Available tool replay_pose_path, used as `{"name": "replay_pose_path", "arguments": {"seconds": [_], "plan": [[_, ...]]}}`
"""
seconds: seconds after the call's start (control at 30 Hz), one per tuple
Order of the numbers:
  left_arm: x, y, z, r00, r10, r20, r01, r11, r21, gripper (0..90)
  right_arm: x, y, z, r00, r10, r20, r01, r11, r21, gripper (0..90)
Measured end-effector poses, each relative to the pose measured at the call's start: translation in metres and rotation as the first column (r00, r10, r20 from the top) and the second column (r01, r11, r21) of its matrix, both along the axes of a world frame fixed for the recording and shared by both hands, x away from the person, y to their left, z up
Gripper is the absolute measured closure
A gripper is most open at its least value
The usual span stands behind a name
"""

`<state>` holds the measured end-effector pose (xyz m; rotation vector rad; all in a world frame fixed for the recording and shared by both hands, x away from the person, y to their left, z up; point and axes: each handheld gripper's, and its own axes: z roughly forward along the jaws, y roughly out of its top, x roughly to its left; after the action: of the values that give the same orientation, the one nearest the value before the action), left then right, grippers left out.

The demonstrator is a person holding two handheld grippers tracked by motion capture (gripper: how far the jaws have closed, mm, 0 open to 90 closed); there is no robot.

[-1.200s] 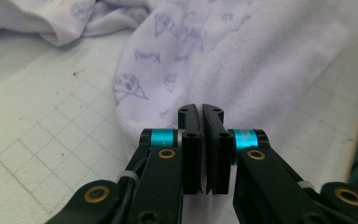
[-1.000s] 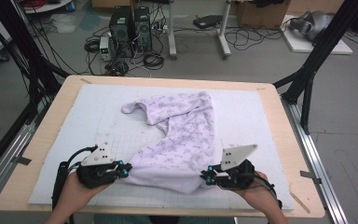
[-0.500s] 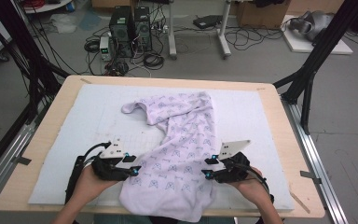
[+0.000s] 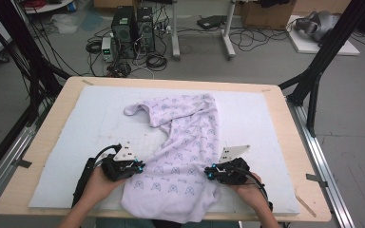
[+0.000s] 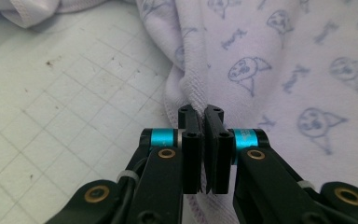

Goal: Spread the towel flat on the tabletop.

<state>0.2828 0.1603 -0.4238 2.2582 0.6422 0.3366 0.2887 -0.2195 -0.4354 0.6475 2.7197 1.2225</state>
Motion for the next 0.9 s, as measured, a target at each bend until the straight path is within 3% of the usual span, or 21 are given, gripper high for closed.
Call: {"name": "replay_pose_path", "arguments": {"seconds": [0.13, 0.33, 0.47, 0.53, 0.6, 0.7, 0.83, 0.9], "plan": [[-0.017, 0.011, 0.011, 0.9998, 0.007, 0.018, -0.006, 0.9994, -0.034, 86.1, -0.007, 0.002, 0.015, 0.9992, 0.036, 0.018, -0.036, 0.9992, 0.018, 84.0], [-0.049, 0.026, 0.025, 0.9988, 0.01, 0.049, -0.008, 0.9994, -0.033, 86.1, -0.019, 0.011, 0.033, 0.9945, 0.097, 0.04, -0.097, 0.9952, 0.011, 84.2], [-0.07, 0.036, 0.032, 0.9992, 0.0, 0.04, 0.002, 0.9987, -0.05, 86.0, -0.032, 0.018, 0.041, 0.9864, 0.16, 0.036, -0.161, 0.9869, 0.013, 84.4], [-0.076, 0.041, 0.036, 0.9991, -0.029, 0.031, 0.031, 0.9973, -0.066, 79.5, -0.042, 0.019, 0.046, 0.9779, 0.206, 0.035, -0.207, 0.9779, 0.03, 78.9], [-0.076, 0.044, 0.038, 0.999, -0.023, 0.039, 0.026, 0.9968, -0.075, 66.0, -0.042, 0.018, 0.048, 0.9792, 0.199, 0.04, -0.2, 0.9793, 0.031, 76.8], [-0.063, 0.047, 0.037, 0.9992, 0.007, 0.038, -0.003, 0.9951, -0.099, 60.3, -0.034, 0.01, 0.053, 0.9887, 0.127, 0.079, -0.13, 0.991, 0.031, 70.2], [-0.035, 0.04, 0.026, 0.9992, 0.024, 0.032, -0.02, 0.9929, -0.118, 63.1, -0.009, 0.002, 0.042, 0.9963, 0.018, 0.084, -0.016, 0.9997, -0.02, 65.0], [-0.019, 0.031, 0.019, 0.9997, 0.023, 0.012, -0.021, 0.9938, -0.109, 63.7, -0.001, 0.003, 0.032, 0.997, -0.001, 0.077, 0.004, 0.9995, -0.033, 62.1]]}}
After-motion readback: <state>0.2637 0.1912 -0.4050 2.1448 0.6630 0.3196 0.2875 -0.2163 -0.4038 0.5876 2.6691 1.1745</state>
